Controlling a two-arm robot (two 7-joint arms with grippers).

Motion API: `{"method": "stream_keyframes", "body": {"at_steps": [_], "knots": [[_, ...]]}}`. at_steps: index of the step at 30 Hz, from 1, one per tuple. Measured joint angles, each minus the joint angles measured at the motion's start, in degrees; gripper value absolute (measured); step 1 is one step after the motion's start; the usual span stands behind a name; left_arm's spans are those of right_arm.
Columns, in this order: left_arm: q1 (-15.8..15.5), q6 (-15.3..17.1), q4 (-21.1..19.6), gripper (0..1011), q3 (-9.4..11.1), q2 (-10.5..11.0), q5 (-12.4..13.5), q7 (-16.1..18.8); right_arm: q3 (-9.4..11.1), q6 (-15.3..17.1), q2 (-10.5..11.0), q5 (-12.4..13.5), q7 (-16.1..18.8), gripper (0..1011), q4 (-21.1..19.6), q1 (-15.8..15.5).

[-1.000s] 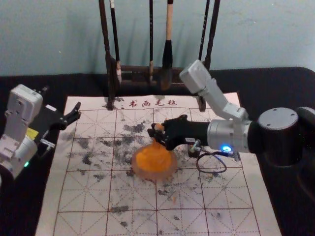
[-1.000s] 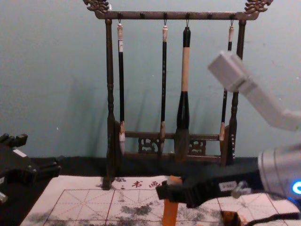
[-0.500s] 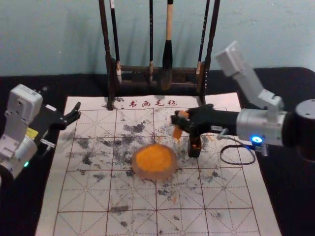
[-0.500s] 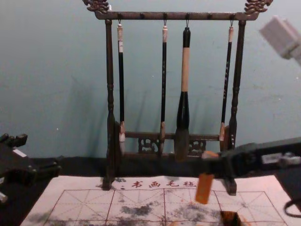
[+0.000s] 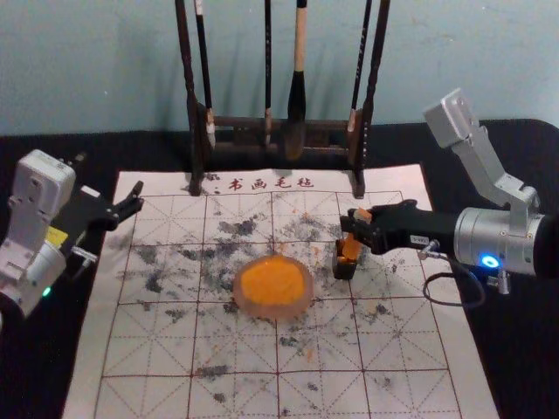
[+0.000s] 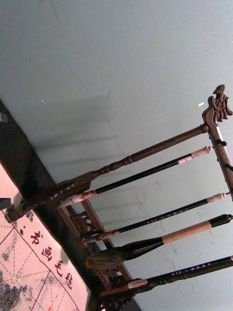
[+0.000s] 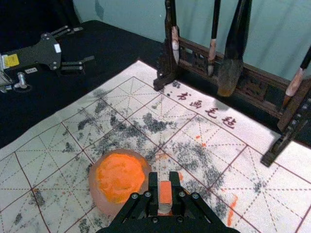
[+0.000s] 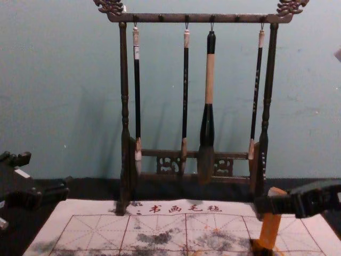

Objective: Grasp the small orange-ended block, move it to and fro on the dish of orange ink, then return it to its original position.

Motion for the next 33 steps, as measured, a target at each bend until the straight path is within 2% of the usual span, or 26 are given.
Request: {"method": "stream_keyframes", "body": {"at_steps": [7,15,21,33], "knots": [[0.0,0.0,0.0,1001,0.0,0.0,0.0,0.0,-0.7,0.0,0.2,0.4,-1.0,108,0.6,0.1],[0.0,0.0,0.0,1001,0.0,0.0,0.0,0.0,-2.5,-0.5,-0.6,0.2,-2.1,108,2.9,2.2],[0.0,0.0,0.0,1001,0.0,0.0,0.0,0.0,-3.7,-1.0,-1.3,-0.4,-2.6,108,4.6,3.6],[0.0,0.0,0.0,1001,0.0,0.0,0.0,0.0,-4.8,-2.2,-1.6,-2.1,-3.0,108,5.4,4.1]]}}
